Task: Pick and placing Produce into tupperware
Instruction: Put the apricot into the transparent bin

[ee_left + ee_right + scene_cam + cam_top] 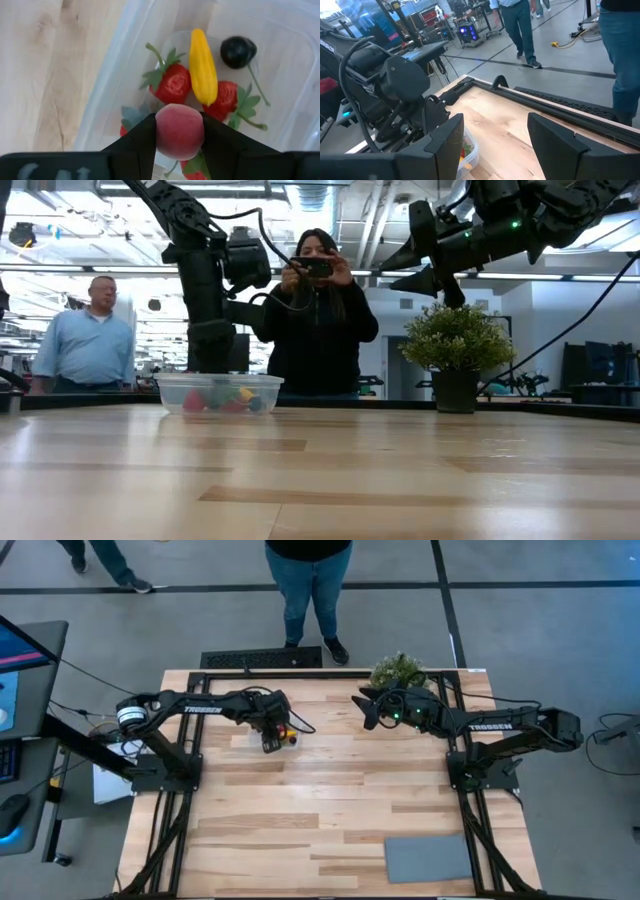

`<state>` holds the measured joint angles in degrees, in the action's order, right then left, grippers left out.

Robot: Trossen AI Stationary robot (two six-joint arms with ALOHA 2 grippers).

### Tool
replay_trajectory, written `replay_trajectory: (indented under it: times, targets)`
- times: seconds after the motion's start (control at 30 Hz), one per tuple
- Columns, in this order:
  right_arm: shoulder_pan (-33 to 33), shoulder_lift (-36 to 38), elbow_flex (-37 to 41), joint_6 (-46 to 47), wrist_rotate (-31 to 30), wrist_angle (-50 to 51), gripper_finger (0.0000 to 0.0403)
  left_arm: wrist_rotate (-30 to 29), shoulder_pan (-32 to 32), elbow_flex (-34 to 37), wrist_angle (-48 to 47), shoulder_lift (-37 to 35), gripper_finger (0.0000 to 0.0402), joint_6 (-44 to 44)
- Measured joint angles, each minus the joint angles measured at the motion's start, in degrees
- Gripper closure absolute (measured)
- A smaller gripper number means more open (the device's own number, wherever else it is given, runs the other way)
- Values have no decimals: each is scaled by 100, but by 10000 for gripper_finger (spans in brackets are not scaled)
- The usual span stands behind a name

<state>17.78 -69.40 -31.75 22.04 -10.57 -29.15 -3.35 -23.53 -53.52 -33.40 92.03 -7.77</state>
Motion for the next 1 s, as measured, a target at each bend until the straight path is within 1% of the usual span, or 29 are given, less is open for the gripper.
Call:
replay_trajectory:
  times: [0.3, 0.43, 0.77, 0.93, 1.0]
  targets:
    - [0, 1, 0, -3, 2, 16, 159, -14, -14, 0, 123, -2, 276, -14]
    - [0, 1, 0, -15, 1, 17, 159, 237, -35, 0, 92, -4, 274, 3]
    - [0, 1, 0, -15, 2, 16, 159, 275, -33, 0, 108, -34, 218, 6]
    - [0, 1, 0, -15, 2, 16, 159, 215, -45, -62, 3, -37, 209, -20]
    - [12, 59, 0, -23, 4, 19, 159, 203, -97, -140, -92, -178, 209, -20]
